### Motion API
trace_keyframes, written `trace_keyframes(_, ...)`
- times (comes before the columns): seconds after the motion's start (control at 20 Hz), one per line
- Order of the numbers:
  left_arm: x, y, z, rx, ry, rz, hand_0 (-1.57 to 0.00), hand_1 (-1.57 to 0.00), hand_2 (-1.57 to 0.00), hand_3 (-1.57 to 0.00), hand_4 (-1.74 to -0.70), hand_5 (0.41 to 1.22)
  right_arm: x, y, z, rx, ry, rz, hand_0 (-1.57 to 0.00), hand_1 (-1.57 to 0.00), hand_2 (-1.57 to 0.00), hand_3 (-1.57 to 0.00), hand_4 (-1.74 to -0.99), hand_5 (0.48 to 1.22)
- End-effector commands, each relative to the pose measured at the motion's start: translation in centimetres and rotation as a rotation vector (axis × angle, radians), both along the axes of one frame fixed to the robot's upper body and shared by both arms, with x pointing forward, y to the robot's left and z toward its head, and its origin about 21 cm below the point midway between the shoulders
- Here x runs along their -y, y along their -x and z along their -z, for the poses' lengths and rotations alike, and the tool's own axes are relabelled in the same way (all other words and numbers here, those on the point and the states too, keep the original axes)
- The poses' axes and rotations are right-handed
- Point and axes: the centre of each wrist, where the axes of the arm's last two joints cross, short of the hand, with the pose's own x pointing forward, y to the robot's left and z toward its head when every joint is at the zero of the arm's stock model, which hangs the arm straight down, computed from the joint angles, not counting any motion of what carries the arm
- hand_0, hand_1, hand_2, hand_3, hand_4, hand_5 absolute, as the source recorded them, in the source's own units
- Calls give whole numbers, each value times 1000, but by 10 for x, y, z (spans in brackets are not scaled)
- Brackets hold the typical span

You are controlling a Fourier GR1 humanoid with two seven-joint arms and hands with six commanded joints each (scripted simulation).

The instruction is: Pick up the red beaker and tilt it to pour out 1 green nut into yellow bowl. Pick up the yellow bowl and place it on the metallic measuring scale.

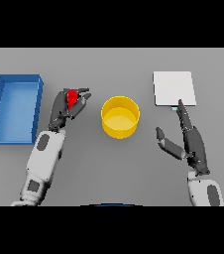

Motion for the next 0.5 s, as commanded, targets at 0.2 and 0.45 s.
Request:
trace_keyframes(0.2,1,-7,-24,80,-24,-6,-1532,-1533,-1533,-1533,-1702,1098,-2,-3,1,-17,19,7,1,1,1,1,-1258,669)
trace_keyframes(0.45,5,-13,-66,143,-242,80,-1558,-1558,-1559,-1559,-1728,1113,-6,-7,0,5,46,15,1,1,1,1,-1247,685)
